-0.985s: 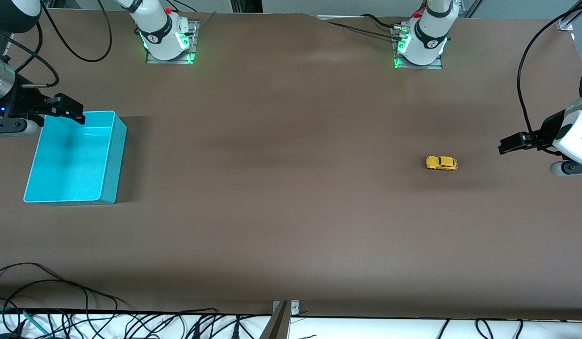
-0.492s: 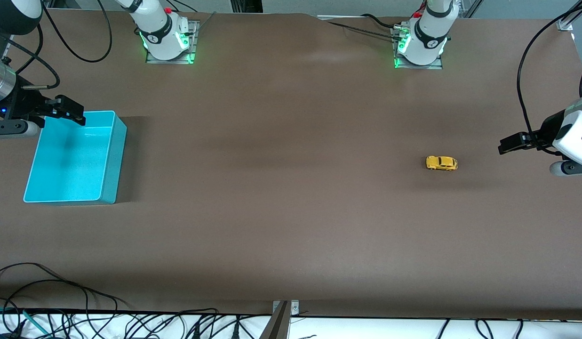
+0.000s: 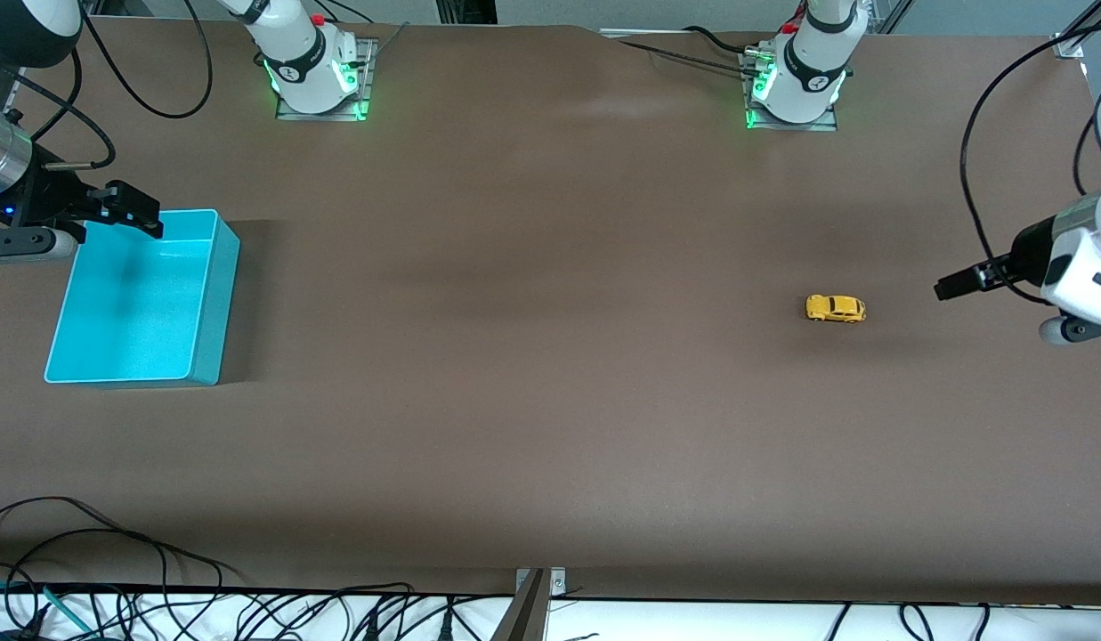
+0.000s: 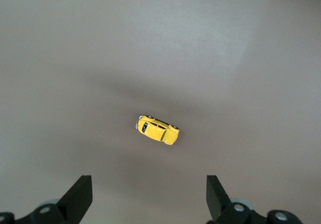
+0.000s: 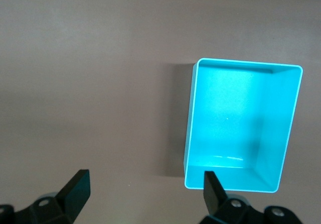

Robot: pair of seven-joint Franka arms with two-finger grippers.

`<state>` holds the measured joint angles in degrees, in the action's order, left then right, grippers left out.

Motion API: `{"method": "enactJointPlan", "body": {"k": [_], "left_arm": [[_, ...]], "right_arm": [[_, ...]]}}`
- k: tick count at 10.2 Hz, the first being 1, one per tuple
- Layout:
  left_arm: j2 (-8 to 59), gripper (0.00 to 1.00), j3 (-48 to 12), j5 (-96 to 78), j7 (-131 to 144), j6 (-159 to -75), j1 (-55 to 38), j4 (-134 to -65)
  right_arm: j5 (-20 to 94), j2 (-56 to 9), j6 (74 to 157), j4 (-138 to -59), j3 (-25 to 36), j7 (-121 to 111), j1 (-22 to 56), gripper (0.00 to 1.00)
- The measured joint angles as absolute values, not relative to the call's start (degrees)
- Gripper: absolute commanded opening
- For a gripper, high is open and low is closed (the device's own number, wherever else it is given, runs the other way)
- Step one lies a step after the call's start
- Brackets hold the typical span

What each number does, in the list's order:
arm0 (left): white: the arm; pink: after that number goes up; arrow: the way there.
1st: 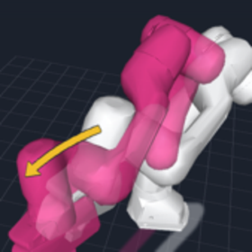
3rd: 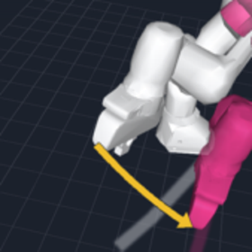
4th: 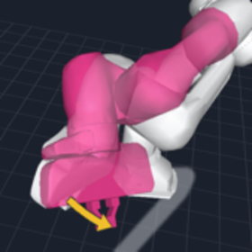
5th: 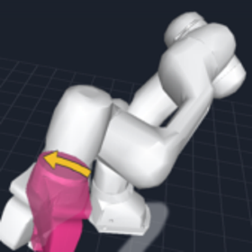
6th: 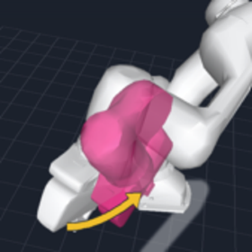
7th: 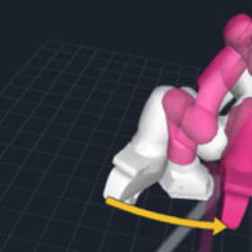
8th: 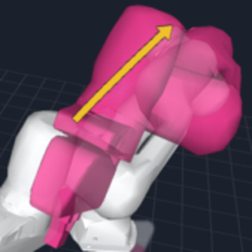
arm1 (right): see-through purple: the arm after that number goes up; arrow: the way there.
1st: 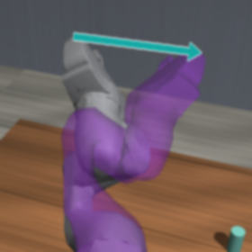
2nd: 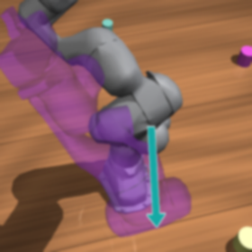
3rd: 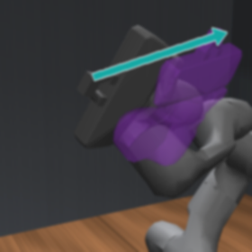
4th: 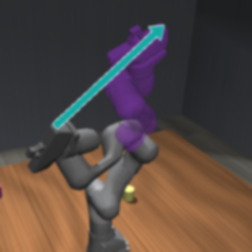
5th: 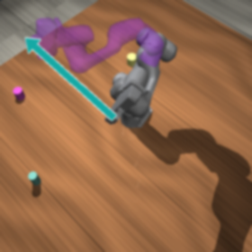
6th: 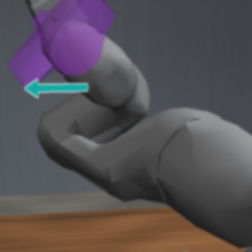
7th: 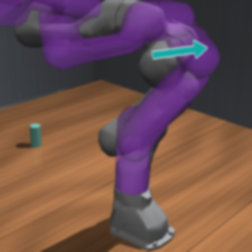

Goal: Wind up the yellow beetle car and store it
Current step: 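Move the left gripper down over the yellow toy car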

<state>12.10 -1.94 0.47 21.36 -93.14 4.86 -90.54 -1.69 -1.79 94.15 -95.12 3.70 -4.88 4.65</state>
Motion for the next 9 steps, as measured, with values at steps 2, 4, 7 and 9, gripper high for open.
{"method": "enactJointPlan", "body": {"k": [2,4,7,9], "left_arm": [[13.9,1.0,-2.1,0.5,33.6,-93.5,4.8,-91.3],[15.5,1.0,-2.3,0.5,47.2,-97.4,4.8,-94.0],[16.6,1.0,-2.5,0.0,68.5,-110.2,4.3,-103.8],[16.8,1.0,-2.4,-2.5,76.1,-115.8,4.6,-108.8]], "right_arm": [[-1.7,-1.8,94.4,-95.1,3.7,-5.0,4.7,1.0],[-1.7,-1.8,94.9,-95.1,3.7,-5.1,4.7,1.0],[-1.7,-1.8,94.9,-95.1,3.3,-6.3,4.7,1.0],[-1.7,-1.9,94.8,-95.1,3.6,-8.1,4.6,1.0]]}}
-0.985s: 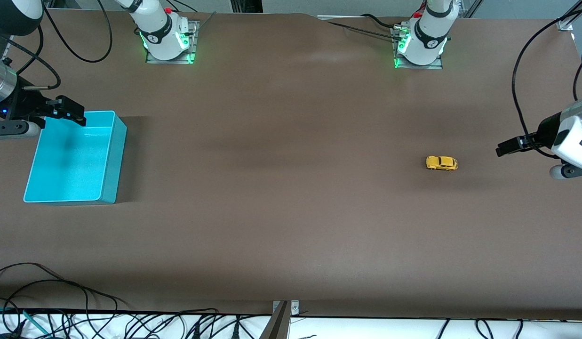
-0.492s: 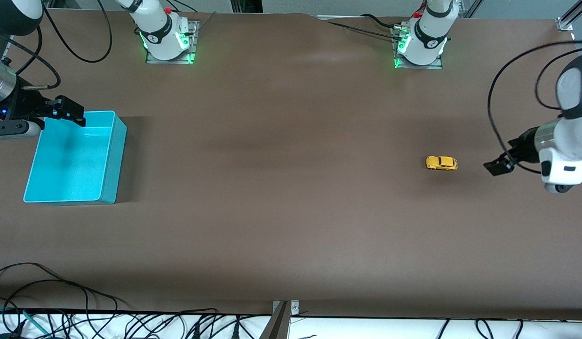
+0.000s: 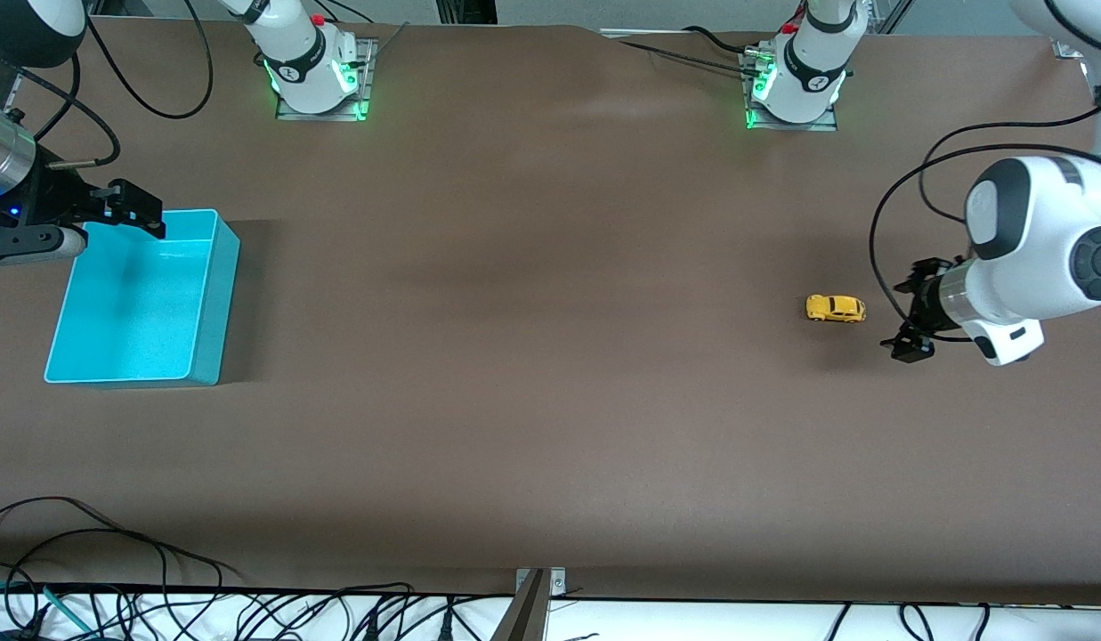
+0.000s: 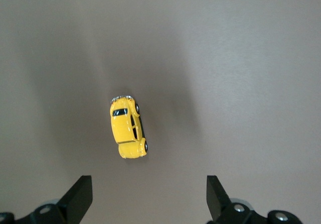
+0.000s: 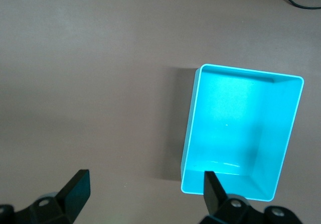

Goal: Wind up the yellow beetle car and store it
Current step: 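Move the left gripper down over the yellow toy car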

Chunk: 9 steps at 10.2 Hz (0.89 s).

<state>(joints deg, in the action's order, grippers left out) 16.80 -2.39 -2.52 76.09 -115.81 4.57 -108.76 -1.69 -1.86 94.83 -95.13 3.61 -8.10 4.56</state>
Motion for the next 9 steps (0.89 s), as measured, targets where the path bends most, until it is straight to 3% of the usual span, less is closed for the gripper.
{"method": "enactJointPlan", "body": {"k": [9], "left_arm": [[16.8,1.0,-2.4,-3.3,89.4,-140.9,5.5,-128.8]], "right_arm": [[-1.7,-1.9,94.8,-95.1,3.6,-8.9,4.6,1.0]]}}
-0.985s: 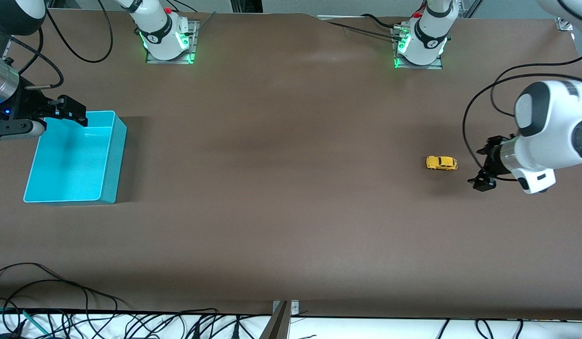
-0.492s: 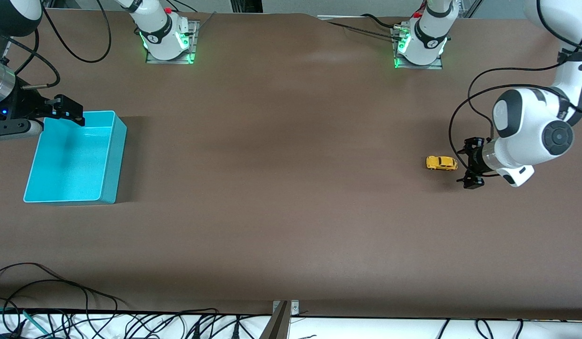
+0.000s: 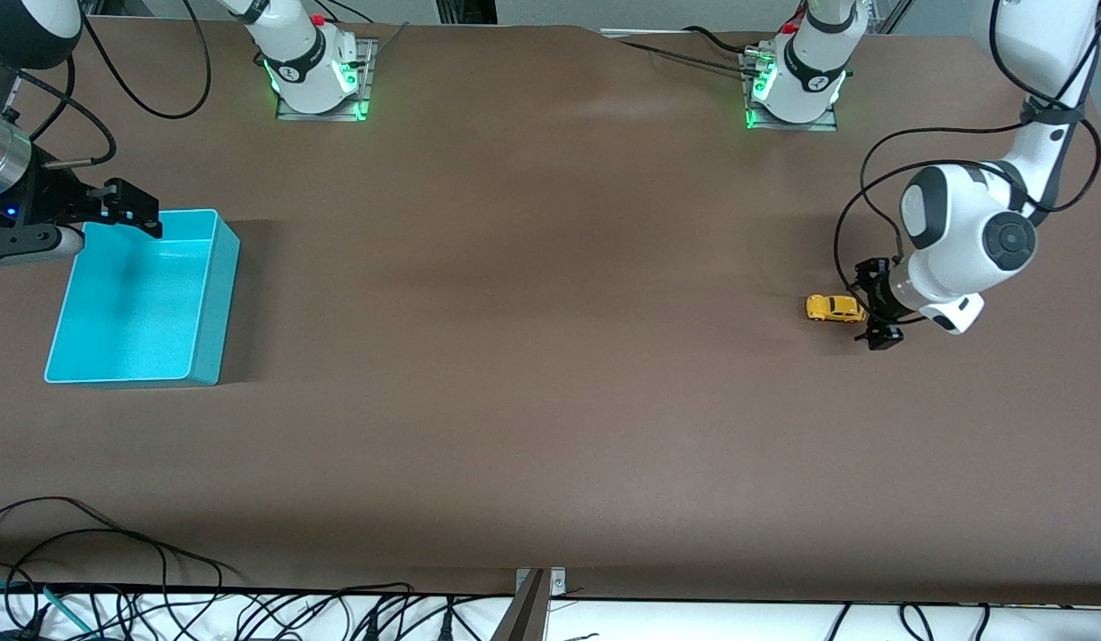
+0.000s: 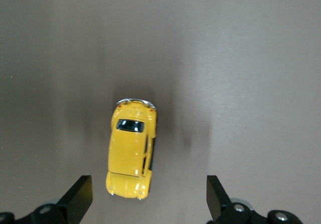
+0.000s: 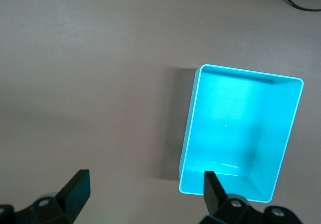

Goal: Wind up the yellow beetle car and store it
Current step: 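Move the left gripper down over the yellow toy car, then close the left gripper around the yellow car's body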

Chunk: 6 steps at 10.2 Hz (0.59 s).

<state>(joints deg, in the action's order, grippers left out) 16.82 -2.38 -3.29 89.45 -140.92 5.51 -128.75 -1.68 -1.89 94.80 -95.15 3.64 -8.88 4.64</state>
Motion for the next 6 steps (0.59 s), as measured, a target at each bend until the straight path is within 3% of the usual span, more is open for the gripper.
{"method": "enactJointPlan", "body": {"k": [6], "left_arm": [[16.7,0.97,-2.6,1.2,90.7,-146.3,4.3,-134.4]], "right_arm": [[-1.7,-1.9,94.7,-95.2,3.6,-8.9,4.6,1.0]]}}
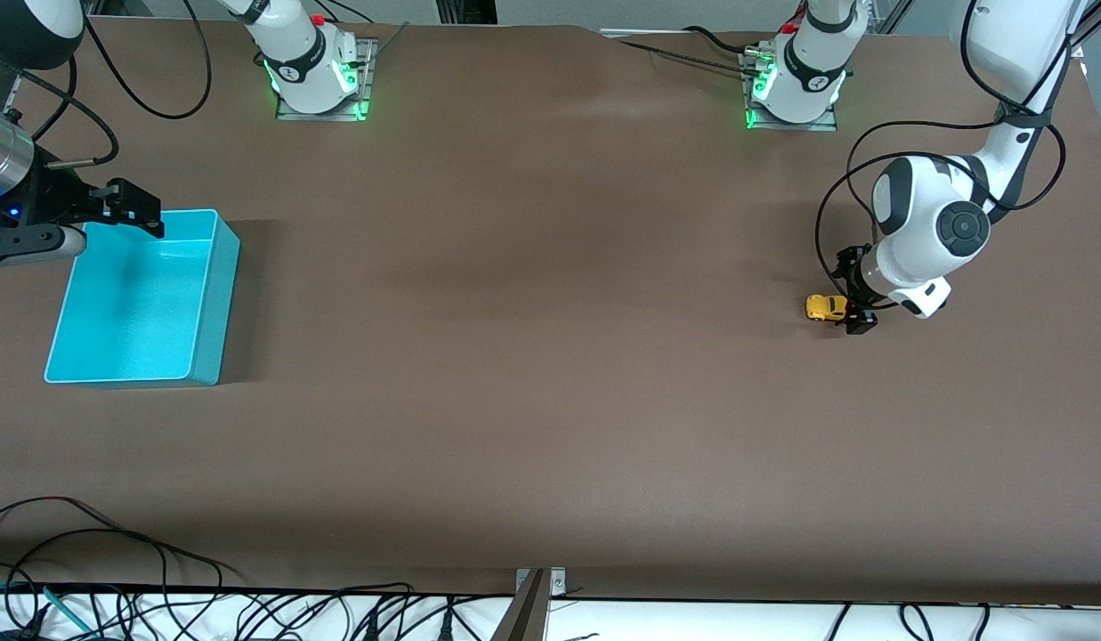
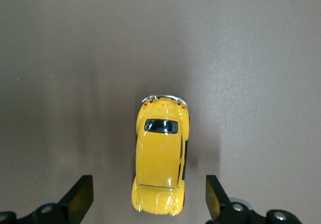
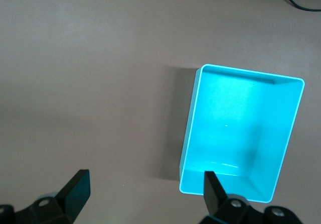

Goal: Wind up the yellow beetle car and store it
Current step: 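Close the left gripper around the yellow car's body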

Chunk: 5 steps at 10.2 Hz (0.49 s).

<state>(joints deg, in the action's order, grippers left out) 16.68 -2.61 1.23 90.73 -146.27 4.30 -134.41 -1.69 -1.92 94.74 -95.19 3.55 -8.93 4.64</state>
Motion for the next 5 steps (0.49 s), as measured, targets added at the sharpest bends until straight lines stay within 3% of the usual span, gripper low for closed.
{"method": "enactJointPlan", "body": {"k": [3,5], "left_arm": [[16.9,0.92,-2.5,1.7,90.6,-147.6,4.4,-134.7],[17.9,0.84,-2.5,3.2,90.6,-149.1,4.5,-135.0]], "right_arm": [[-1.7,-1.9,94.7,-95.2,3.6,-8.9,4.6,1.0],[-1.7,-1.9,94.7,-95.2,3.6,-8.9,4.6,1.0]]}}
